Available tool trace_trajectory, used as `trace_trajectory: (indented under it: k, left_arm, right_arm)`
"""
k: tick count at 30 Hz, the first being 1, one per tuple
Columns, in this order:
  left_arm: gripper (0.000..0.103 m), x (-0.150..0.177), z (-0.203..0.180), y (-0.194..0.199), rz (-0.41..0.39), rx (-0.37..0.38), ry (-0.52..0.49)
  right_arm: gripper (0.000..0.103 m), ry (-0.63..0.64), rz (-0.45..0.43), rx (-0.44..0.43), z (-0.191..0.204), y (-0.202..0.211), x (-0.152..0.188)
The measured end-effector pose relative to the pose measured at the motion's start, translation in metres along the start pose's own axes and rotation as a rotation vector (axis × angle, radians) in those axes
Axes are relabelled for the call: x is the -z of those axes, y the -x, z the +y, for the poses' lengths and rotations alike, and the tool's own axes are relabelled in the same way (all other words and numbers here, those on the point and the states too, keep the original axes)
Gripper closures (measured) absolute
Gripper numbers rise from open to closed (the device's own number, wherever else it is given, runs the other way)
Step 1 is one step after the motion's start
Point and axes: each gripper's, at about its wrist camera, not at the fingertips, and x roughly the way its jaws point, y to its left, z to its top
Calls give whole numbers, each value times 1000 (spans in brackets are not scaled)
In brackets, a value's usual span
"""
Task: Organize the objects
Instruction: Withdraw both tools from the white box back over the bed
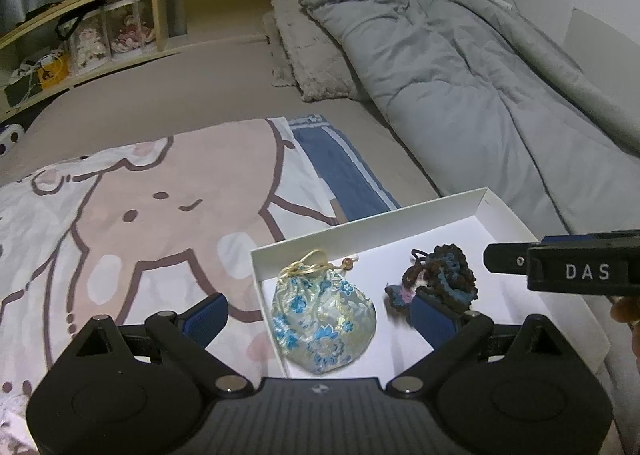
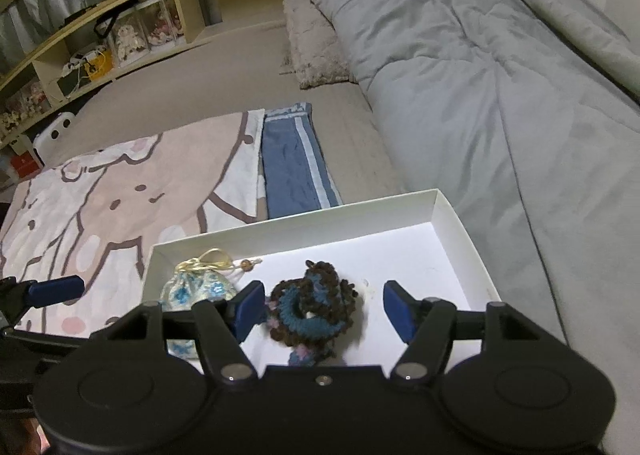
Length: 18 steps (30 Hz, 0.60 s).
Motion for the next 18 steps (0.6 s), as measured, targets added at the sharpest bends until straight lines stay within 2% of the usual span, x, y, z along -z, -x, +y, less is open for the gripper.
trace_trajectory:
  k: [8,15,18]
  left_arm:
    - [5,8,7,38,-19,-9,13]
    - [5,16,10,72,-39,-16,12]
    - [2,21,12,84,-46,-16,20]
  right_arm:
    - [32,26,-37,-8,13,41,13]
    - [22,37,-83,5,20,75,27]
    - [17,47,-105,7,22,88,35]
